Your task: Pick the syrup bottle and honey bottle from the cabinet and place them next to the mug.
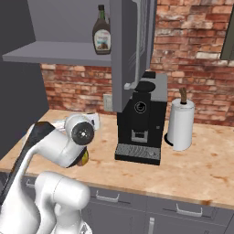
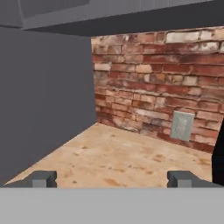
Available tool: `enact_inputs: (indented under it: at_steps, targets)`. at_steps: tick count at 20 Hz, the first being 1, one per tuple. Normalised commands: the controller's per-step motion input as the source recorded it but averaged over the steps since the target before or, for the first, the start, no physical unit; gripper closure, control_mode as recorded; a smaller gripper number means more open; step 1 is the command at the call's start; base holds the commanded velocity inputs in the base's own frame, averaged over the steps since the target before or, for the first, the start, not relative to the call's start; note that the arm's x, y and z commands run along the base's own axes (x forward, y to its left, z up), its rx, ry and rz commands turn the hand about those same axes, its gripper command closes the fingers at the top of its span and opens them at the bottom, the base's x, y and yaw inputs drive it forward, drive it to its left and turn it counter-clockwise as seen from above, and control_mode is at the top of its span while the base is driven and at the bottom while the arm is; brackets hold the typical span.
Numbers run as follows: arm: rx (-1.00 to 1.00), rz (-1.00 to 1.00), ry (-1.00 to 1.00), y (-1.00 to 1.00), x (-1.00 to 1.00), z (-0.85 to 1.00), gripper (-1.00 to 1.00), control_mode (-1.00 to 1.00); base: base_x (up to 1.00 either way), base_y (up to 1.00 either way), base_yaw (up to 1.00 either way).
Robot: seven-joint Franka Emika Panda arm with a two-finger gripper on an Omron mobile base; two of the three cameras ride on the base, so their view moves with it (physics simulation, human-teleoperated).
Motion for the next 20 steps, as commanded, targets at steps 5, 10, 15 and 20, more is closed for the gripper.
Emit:
enact_inputs:
  at_steps: [5,10,15,20]
  targets:
    - [0.0,-0.29,0.02,0.05,-0.39,0.82,-1.0,-1.0,0.0,0.0,0.0]
    - [0.0,-0.37,0.04,0.02,-0.23,0.72,-1.0,-1.0,0.0,0.0,0.0]
    - [0.0,-0.45,0.02,0.12,-0.15,0.63,-1.0,-1.0,0.0,0.0,0.0]
    - [0.0,-0.49,0.07,0.0,-0.09,0.82,-1.0,-1.0,0.0,0.0,0.0]
